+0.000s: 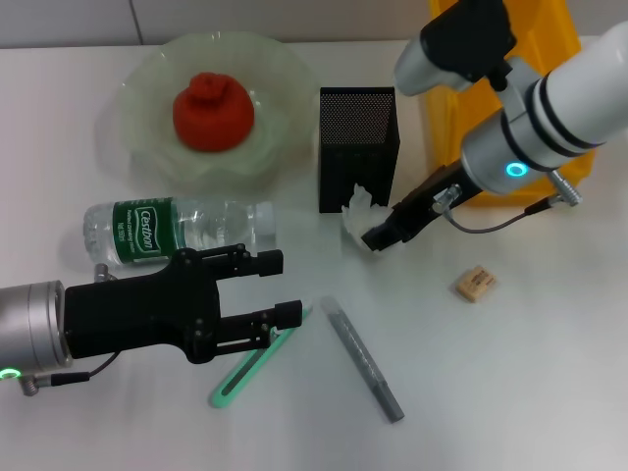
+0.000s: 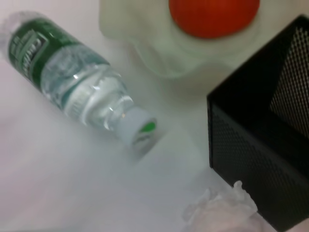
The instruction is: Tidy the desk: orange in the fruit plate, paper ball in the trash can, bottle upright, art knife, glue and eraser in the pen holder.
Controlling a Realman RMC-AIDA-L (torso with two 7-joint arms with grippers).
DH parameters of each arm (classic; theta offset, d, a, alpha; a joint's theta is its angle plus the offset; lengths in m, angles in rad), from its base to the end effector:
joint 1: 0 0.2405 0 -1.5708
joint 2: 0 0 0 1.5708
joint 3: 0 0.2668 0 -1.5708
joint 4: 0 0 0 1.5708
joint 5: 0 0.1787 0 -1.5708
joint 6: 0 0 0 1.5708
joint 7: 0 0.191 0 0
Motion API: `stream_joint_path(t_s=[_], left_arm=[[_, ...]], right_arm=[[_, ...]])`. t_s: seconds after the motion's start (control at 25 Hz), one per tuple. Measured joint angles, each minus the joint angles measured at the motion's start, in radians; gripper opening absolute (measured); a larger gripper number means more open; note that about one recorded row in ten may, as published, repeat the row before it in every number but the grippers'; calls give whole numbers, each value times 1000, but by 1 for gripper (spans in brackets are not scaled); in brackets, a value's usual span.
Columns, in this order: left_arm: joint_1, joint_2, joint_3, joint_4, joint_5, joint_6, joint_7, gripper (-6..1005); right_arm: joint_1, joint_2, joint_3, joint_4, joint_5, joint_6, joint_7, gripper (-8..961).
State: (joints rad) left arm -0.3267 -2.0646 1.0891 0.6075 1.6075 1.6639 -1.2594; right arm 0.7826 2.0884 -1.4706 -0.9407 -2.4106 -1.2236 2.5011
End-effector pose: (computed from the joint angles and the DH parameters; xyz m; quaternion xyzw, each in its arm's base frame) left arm -0.2256 0.2500 -0.0636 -0.9241 -0.1949 -0.3254 0.0456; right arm 0.1904 0.3720 -0.1094 -0.9323 0.3127 -0.1134 0.1422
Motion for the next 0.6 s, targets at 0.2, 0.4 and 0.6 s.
stream_joint_path(t_s=[0.2, 0.4, 0.6], left_arm=[[0, 0, -1, 0, 0, 0, 0, 668], [0, 0, -1, -1, 0, 0, 0, 668], [0, 0, -7, -12, 0, 0, 0, 667]], right_arm=[[-127, -3, 10, -225, 89, -45, -32, 501], [-294, -1, 105, -363, 334, -50, -228, 498], [-406, -5, 268, -296, 596, -41, -509, 502]])
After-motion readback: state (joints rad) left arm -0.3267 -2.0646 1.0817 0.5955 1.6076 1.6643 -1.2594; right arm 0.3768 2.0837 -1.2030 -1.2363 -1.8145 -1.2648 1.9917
